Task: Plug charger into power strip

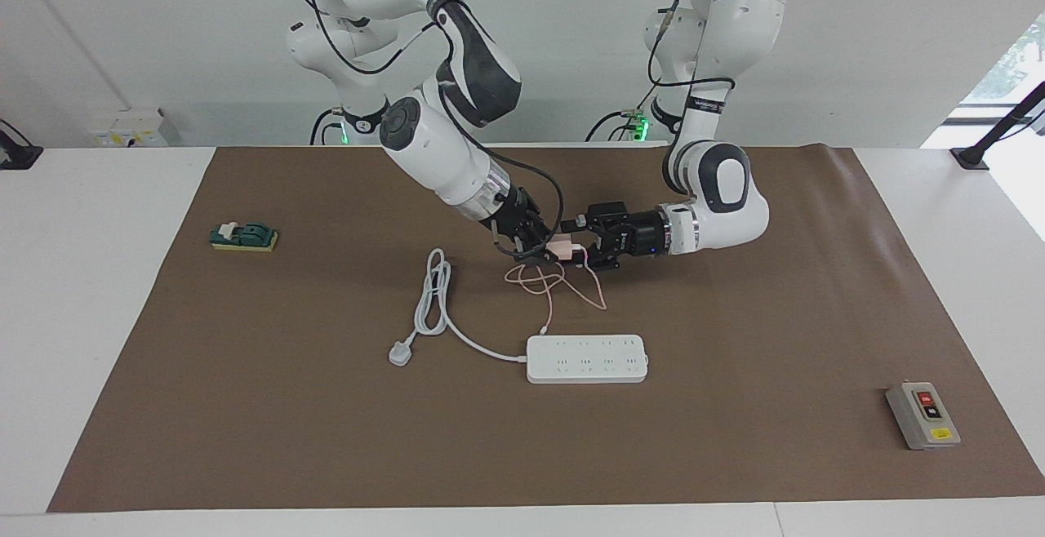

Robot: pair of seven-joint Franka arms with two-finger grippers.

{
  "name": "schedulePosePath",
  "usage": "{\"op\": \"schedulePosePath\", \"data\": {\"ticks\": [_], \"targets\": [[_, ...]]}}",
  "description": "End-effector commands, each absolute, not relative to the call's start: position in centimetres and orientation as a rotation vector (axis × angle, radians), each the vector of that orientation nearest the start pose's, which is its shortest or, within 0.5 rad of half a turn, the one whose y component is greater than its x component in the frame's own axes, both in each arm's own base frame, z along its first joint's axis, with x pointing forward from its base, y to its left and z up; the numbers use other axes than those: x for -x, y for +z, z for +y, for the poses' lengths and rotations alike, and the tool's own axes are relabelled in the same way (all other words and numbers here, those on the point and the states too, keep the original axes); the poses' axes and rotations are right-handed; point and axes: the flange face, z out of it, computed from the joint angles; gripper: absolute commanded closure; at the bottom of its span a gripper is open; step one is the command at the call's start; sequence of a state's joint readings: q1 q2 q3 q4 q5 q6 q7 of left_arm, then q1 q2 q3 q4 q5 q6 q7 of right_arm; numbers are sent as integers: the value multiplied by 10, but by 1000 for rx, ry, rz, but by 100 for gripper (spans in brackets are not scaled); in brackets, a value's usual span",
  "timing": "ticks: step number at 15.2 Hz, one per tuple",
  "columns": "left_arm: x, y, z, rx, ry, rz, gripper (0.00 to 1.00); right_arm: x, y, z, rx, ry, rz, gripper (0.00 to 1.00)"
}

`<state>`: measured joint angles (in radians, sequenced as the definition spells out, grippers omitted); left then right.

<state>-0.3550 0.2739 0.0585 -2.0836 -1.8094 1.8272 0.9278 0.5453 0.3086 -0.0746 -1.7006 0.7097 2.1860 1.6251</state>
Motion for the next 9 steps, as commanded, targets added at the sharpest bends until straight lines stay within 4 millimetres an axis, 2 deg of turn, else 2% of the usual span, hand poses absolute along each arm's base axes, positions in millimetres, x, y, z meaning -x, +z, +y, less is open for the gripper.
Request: {"op": "schedulePosePath", "data": {"ticks": [1, 2, 3, 5, 6, 7, 9], "targets": [[-540, 331, -245, -1624, 146, -72, 19, -586, 441, 329, 1881, 604, 1831, 97], [-541, 331, -243, -1626, 147, -68, 33, -586, 441, 329, 1881, 604, 1831, 97], [-542, 331, -243, -1628, 147, -67, 40, -586, 441, 329, 1881, 604, 1831, 97], [-541, 328, -242, -1642, 146, -73, 67, -586, 442, 329, 1879, 602, 1830, 97], [-542, 329, -241, -1653, 147, -82, 89, -586, 442, 329, 1879, 602, 1830, 97], [-546, 331, -238, -1662, 153, -97, 100, -586, 441, 329, 1878, 600, 1831, 97], [-551, 333, -233, -1675, 159, -114, 100, -586, 441, 329, 1878, 600, 1831, 97]]}}
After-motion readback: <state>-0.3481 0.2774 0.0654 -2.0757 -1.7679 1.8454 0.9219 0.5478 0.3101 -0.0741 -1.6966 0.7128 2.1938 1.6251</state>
